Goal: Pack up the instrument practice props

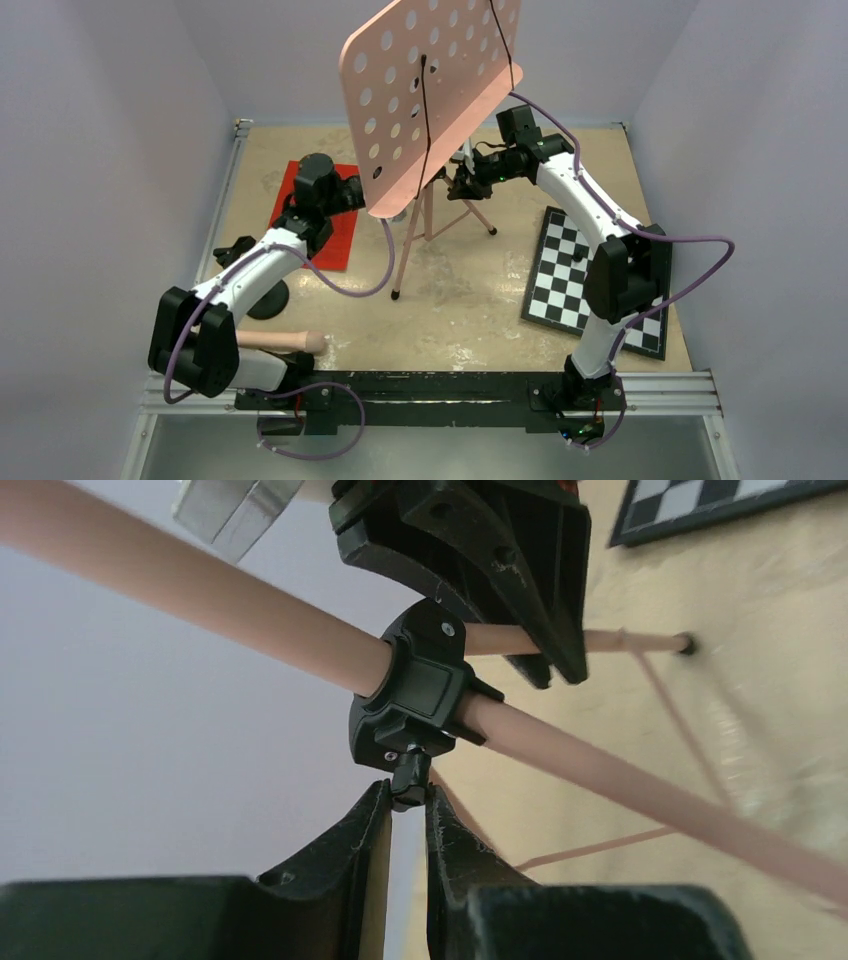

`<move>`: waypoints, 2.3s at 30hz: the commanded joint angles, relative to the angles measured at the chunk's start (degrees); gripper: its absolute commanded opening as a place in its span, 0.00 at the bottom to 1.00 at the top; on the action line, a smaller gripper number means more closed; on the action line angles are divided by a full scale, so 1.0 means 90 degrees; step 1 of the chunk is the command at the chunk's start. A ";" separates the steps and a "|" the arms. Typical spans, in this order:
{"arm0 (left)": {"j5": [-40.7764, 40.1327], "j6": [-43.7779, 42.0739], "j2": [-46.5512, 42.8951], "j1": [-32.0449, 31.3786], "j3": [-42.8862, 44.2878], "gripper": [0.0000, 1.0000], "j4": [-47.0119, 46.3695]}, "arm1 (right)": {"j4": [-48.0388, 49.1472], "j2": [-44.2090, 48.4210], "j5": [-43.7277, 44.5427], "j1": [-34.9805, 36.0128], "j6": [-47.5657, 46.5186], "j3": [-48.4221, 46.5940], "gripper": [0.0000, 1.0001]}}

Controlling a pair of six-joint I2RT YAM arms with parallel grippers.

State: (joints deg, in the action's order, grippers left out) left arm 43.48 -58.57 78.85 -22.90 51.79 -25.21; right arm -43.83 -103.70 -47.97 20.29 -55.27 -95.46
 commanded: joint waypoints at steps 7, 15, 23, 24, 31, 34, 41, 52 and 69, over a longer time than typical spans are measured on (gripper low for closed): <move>0.0598 0.6006 -0.0054 0.0049 0.1159 0.03 0.1870 | 0.0045 0.0076 0.0683 -0.0009 -0.0246 0.0206 0.00; 0.1599 0.9335 0.0759 0.0481 0.1105 0.02 0.0535 | 0.0047 0.0145 0.0706 -0.0016 -0.0240 0.0332 0.00; 0.3200 1.2921 0.2709 0.1252 0.2596 0.07 -0.0287 | -0.0027 0.0165 0.0651 -0.0010 -0.0245 0.0337 0.00; 0.3226 1.3013 0.2768 0.1292 0.2681 0.10 -0.0057 | -0.0028 0.0160 0.0649 -0.0009 -0.0246 0.0335 0.00; 0.3855 1.4012 0.2675 0.1255 0.2656 0.44 -0.0977 | -0.0034 0.0092 0.0596 -0.0017 -0.0246 0.0334 0.00; 0.3951 1.3955 0.2474 0.1264 0.2552 0.49 -0.0991 | 0.0035 0.0060 0.0583 -0.0009 -0.0192 0.0345 0.00; 0.3118 1.1923 0.1651 0.1747 0.2457 0.98 0.1267 | -0.0009 -0.0024 0.0564 -0.0023 -0.0206 0.0254 0.00; 0.1416 0.7796 0.0674 0.1855 0.3254 0.99 0.3540 | 0.0025 0.0048 0.0627 -0.0019 -0.0177 0.0271 0.00; -0.0754 -0.1083 -0.1255 0.0169 0.0178 0.72 0.1385 | -0.0006 0.0493 0.0805 -0.0026 -0.0295 0.0732 0.00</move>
State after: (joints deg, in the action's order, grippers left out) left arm 39.53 -50.83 67.66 -19.66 57.84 -2.09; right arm -40.49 -100.42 -46.06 20.23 -54.26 -91.33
